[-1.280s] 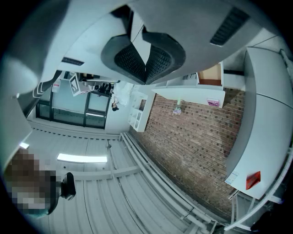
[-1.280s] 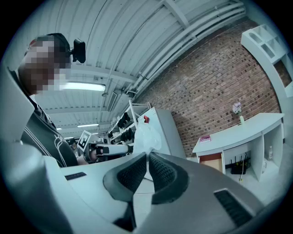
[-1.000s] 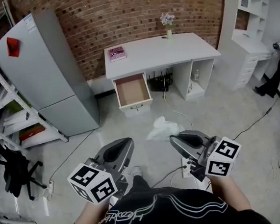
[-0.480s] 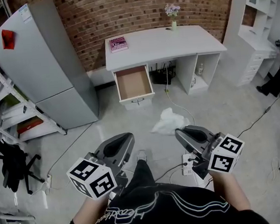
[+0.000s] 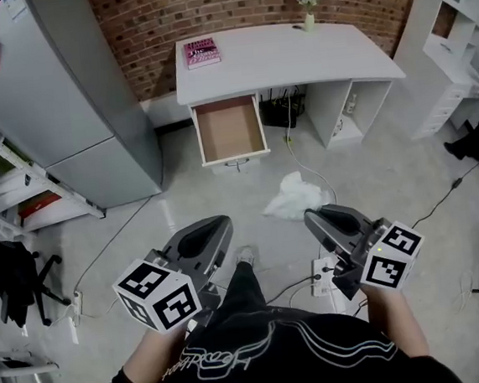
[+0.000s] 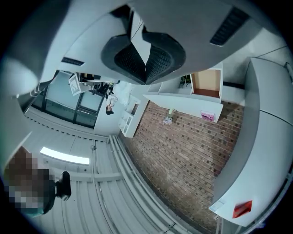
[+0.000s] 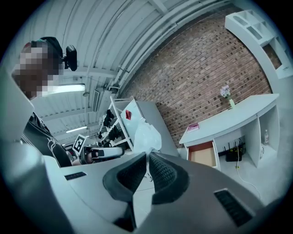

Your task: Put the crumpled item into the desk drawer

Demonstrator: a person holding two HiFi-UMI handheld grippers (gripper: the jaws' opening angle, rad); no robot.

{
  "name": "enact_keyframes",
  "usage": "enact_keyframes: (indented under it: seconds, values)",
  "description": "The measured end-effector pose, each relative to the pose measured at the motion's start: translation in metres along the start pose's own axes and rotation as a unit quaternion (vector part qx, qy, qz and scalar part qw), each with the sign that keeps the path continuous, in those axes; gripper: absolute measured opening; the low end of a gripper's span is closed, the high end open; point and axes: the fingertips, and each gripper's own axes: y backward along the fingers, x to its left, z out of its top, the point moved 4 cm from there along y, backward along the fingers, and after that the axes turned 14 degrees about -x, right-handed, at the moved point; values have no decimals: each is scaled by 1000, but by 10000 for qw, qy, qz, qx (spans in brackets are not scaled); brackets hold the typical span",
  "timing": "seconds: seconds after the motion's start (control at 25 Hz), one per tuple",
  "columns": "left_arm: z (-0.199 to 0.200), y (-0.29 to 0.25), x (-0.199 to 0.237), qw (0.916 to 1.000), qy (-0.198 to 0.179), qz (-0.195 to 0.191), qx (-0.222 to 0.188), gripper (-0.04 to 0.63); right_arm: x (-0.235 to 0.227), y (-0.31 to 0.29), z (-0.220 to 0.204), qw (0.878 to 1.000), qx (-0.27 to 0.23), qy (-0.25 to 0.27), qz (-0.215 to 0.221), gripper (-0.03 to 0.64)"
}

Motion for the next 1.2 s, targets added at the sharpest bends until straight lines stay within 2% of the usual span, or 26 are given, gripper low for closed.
enact_keyframes:
  seconds: [0.24, 0.6, 0.84, 1.0, 1.2]
  values:
    - [18, -64, 80, 9992, 204, 66, 335, 21, -65, -75, 2, 9993, 173, -260, -224, 49]
    - [42, -183, 229, 9962, 336, 5, 803, 21, -182, -212, 5, 9955, 657, -391, -558, 49]
    - [29, -222, 281, 9946, 338, -46, 984, 21, -223, -253, -7, 9917, 957, -476, -712, 49]
    - [17, -247, 328, 9917, 527, 46, 1169, 21, -258, -288, -21, 9874, 1215, -591, -828, 49]
    - [2, -257, 362, 9902, 597, 124, 1257, 21, -283, -311, -36, 9844, 1452, -411, -910, 49]
